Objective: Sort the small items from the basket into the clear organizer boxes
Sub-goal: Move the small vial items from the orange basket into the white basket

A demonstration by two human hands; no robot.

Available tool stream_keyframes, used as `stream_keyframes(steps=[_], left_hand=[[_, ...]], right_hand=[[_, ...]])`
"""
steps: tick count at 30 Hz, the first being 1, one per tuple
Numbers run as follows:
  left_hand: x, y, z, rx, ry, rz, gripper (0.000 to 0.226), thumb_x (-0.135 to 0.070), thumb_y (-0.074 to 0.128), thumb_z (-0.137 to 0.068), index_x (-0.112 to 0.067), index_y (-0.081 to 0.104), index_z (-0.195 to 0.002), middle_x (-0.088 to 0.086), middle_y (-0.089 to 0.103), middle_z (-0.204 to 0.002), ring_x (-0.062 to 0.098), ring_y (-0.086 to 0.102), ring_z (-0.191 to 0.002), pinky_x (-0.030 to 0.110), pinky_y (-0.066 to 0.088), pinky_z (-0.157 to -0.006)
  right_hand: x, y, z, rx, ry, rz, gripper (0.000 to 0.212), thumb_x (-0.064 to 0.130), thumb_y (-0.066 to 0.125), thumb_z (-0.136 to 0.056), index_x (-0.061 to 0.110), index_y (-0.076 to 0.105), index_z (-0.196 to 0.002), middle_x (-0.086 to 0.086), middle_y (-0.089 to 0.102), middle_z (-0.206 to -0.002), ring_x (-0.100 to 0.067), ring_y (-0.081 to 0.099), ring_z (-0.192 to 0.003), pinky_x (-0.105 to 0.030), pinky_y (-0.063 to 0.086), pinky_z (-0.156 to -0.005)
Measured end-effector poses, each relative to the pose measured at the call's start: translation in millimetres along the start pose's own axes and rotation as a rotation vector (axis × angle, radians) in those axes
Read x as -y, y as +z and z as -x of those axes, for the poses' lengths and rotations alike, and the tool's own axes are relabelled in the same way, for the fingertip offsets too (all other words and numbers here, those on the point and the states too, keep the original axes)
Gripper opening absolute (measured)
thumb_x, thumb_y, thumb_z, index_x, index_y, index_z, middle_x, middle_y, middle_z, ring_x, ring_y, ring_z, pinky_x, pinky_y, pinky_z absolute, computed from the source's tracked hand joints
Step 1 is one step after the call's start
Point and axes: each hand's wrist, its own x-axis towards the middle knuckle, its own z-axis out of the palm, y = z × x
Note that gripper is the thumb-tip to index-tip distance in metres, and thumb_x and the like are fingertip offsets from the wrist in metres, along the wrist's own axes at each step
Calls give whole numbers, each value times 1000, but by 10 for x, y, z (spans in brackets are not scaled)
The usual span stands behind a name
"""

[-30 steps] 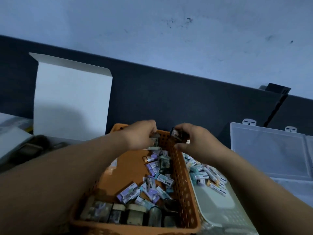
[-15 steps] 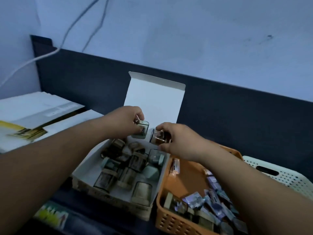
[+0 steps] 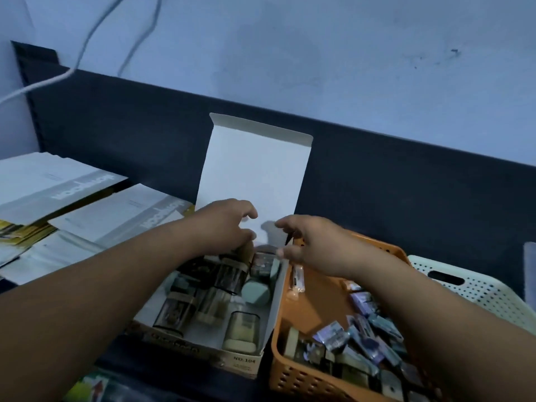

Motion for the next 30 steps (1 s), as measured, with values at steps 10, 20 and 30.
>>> stream_keyframes(steps=[10, 20, 30], left_hand=[[-585, 560, -85, 169, 168, 46, 52, -39, 58, -92, -19, 44, -137, -1, 46, -138, 17, 48, -121, 36, 41, -102], [-527, 684, -28, 140, 179, 41, 53, -35, 54, -95, -18, 40, -143, -4, 29, -153, 14, 33, -137, 28, 27, -108], [-545, 696, -18, 140, 140, 58, 51, -34, 55, -94, -18, 43, -141, -5, 29, -153, 14, 34, -136, 32, 30, -108]], right_hand=[[-641, -9, 653, 184, 175, 18, 41, 25, 70, -85, 36, 56, -122, 16, 61, -115, -6, 59, -104, -32, 51, -93], [-588, 312, 636, 473, 133, 93, 53, 16, 69, -86, 32, 52, -134, 11, 55, -132, -12, 55, -113, -28, 46, -98], [-674, 337, 573, 417, 154, -30, 21, 18, 67, -89, 25, 55, -104, 7, 57, -92, -8, 55, -72, -19, 47, -54]])
